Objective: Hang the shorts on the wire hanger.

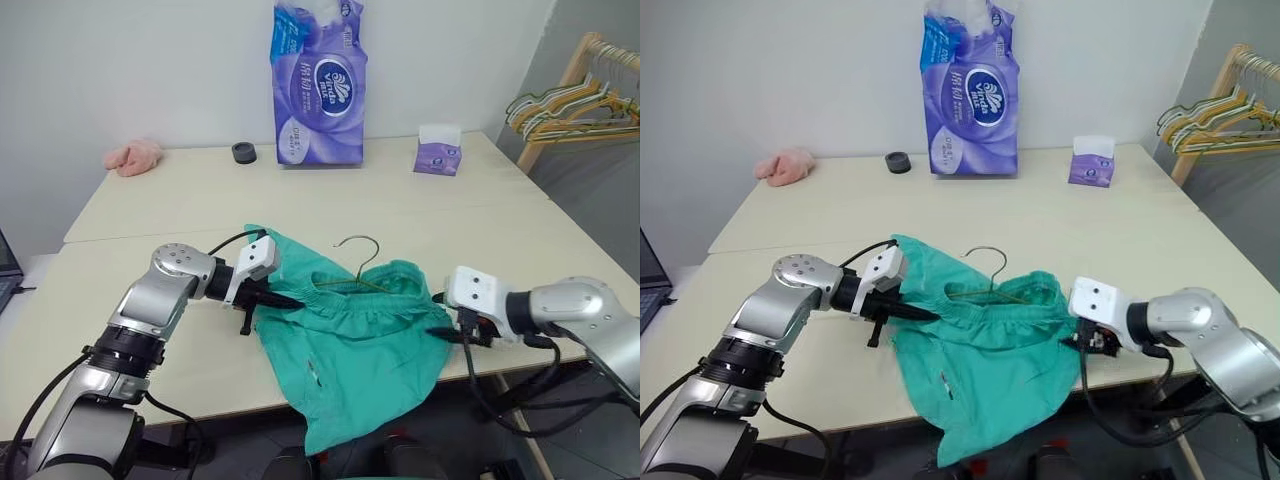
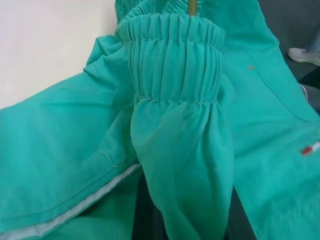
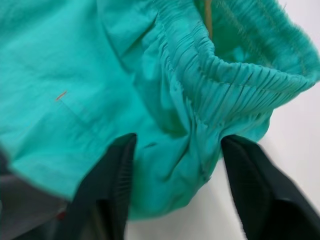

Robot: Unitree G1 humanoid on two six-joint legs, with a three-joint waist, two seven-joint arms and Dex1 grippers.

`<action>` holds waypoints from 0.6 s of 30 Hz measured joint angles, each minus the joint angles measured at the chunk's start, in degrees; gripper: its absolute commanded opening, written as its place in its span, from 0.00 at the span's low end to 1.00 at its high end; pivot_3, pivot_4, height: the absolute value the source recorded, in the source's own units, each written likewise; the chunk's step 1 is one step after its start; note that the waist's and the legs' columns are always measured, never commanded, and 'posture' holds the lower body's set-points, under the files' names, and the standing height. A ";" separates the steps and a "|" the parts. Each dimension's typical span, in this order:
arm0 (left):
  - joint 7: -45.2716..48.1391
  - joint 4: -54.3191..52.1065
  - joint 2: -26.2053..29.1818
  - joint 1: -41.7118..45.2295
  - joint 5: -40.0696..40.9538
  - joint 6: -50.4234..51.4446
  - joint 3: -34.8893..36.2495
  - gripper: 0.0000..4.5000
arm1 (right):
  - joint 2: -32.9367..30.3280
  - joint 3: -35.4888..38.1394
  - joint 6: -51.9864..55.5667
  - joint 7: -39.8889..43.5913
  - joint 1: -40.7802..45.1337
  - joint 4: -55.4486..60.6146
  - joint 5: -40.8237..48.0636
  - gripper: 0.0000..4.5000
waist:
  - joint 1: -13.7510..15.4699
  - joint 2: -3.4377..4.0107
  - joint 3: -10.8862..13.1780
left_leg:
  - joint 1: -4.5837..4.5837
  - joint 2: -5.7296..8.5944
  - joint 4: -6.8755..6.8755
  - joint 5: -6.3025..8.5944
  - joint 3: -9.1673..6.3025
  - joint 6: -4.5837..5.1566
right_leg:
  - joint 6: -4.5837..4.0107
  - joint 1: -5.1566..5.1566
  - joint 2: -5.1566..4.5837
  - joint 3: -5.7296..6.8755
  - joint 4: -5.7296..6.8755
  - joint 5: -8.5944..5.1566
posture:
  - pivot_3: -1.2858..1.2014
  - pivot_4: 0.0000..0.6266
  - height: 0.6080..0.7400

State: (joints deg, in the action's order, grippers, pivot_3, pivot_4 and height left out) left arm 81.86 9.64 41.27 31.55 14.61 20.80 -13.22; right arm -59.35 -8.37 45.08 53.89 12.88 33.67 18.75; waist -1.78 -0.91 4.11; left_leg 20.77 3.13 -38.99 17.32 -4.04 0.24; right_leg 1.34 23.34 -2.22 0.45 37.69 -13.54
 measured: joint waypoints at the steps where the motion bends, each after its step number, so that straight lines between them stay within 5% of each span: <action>1: 0.01 -0.03 0.00 0.00 0.00 -0.02 0.00 0.00 | -0.04 0.85 0.53 0.00 -0.50 -0.08 0.47 0.92 | -0.01 0.00 0.00 | 0.00 0.00 0.00 0.00 0.00 0.00 | 0.00 0.00 0.00 0.00 0.00 0.00 | 0.48 0.05 1.00; 2: 0.01 -0.07 -0.02 0.00 0.01 -0.03 0.00 0.00 | 0.00 1.62 1.01 -0.08 -0.84 -0.27 0.81 0.99 | -0.03 0.00 0.00 | -0.01 -0.01 0.00 0.00 0.00 0.00 | 0.01 0.00 0.00 0.00 0.00 0.00 | 0.48 0.05 1.00; 9: 0.15 0.01 -0.04 0.01 -0.01 -0.70 0.00 0.00 | 4.01 4.19 2.97 -1.62 -0.11 -6.00 2.17 0.99 | -0.12 -0.01 0.00 | -0.02 -0.01 0.00 0.00 0.02 0.00 | 0.00 0.00 0.01 -0.02 0.01 0.00 | 0.47 0.05 1.00; 18: 0.42 1.52 -0.28 0.09 -0.28 -2.97 -0.02 0.00 | 11.97 -8.56 -0.08 -1.24 9.37 -16.91 -3.15 0.99 | -0.18 0.01 -0.01 | -0.01 0.01 0.00 -0.01 0.02 -0.01 | -0.02 0.03 0.01 -0.03 0.03 0.02 | 0.48 0.04 1.00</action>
State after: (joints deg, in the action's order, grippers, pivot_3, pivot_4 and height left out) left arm 82.28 11.16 40.99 31.64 14.33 17.83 -13.23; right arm -47.38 -16.93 45.00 52.65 22.25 16.75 15.60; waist -1.96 -0.90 4.10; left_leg 20.76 3.14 -38.99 17.31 -4.02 0.23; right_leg 1.32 23.36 -2.21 0.42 37.72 -13.52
